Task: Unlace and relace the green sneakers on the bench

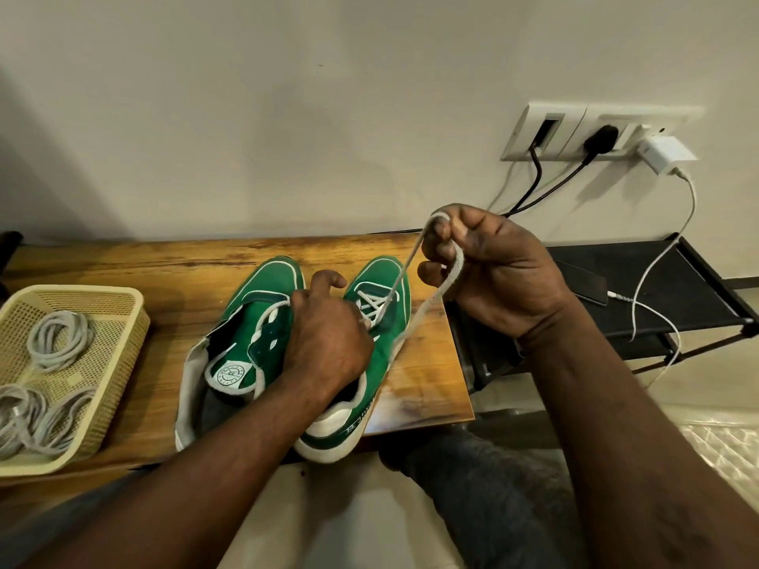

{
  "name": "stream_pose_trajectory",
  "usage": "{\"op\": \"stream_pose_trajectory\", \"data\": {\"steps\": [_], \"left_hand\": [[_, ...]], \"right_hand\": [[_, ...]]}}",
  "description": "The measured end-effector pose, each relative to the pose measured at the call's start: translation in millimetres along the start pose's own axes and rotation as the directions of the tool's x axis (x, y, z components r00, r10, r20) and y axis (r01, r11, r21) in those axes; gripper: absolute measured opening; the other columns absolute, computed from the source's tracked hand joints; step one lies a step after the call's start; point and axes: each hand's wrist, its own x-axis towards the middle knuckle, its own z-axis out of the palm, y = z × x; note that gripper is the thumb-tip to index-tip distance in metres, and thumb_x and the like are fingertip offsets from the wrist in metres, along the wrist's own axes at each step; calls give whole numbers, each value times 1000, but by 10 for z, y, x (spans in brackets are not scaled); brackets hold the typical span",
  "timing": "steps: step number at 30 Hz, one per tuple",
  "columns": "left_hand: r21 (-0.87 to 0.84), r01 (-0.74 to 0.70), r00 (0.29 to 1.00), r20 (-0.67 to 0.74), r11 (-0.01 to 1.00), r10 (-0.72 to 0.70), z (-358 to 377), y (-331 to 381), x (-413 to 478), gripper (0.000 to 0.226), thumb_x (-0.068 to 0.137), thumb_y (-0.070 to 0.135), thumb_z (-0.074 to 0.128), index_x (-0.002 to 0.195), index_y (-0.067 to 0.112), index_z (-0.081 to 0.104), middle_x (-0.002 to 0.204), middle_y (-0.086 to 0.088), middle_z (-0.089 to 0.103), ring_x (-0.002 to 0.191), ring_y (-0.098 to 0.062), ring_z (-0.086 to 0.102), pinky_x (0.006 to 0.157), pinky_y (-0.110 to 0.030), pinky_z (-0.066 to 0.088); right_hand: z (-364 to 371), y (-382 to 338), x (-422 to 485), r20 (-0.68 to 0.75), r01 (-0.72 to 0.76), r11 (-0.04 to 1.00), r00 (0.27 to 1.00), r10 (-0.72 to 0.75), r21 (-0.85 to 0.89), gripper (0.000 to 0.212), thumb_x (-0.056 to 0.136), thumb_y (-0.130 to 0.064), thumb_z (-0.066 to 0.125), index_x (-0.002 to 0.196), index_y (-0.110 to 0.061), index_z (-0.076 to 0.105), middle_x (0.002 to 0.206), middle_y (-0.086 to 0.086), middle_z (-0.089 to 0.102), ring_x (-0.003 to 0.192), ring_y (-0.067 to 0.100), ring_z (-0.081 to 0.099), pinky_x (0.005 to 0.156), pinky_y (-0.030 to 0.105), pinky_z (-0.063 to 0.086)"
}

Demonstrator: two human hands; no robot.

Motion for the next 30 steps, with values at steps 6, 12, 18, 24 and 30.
{"op": "stream_pose_trajectory", "data": {"steps": [6,12,18,24,30], "left_hand": [[20,26,999,40,999,-27,-7,-14,44,17,93,18,65,86,17,81,150,1,37,131,-25,38,104,-30,30],[-38,11,1000,23,999,-10,18,7,21,24,97,19,63,78,14,77,144,2,42,127,-23,41,103,-34,36],[-63,-6,1000,26,998,8,64,1,39,24,96,25,62,81,15,78,142,0,45,127,-24,45,104,-39,41],[-73,-37,979,197,997,51,-25,-143,135,30,101,37,55,111,22,80,130,0,50,124,-20,50,105,-33,41],[-55,-127,973,187,990,135,-328,-273,123,30,89,32,76,112,34,56,123,3,49,105,-16,55,82,-31,43]], "right_hand": [[-26,44,44,-112,-169,893,985,134,-417,12,88,-15,65,93,-6,71,85,10,65,74,18,57,73,27,50],[-308,193,-3,-634,-568,-283,682,364,-773,8,91,-20,72,96,-15,75,102,7,73,91,18,68,82,37,58],[-6,398,235,-307,-305,-36,939,156,-952,63,89,-28,78,147,-32,53,139,0,63,121,21,61,93,31,50],[-58,579,388,-290,-262,-167,941,172,-950,11,85,-33,81,89,-35,71,97,-6,71,98,20,66,78,37,57],[-38,518,304,-326,-285,-198,918,223,-938,18,98,-38,66,86,-25,70,91,-2,70,89,20,64,74,35,53]]}}
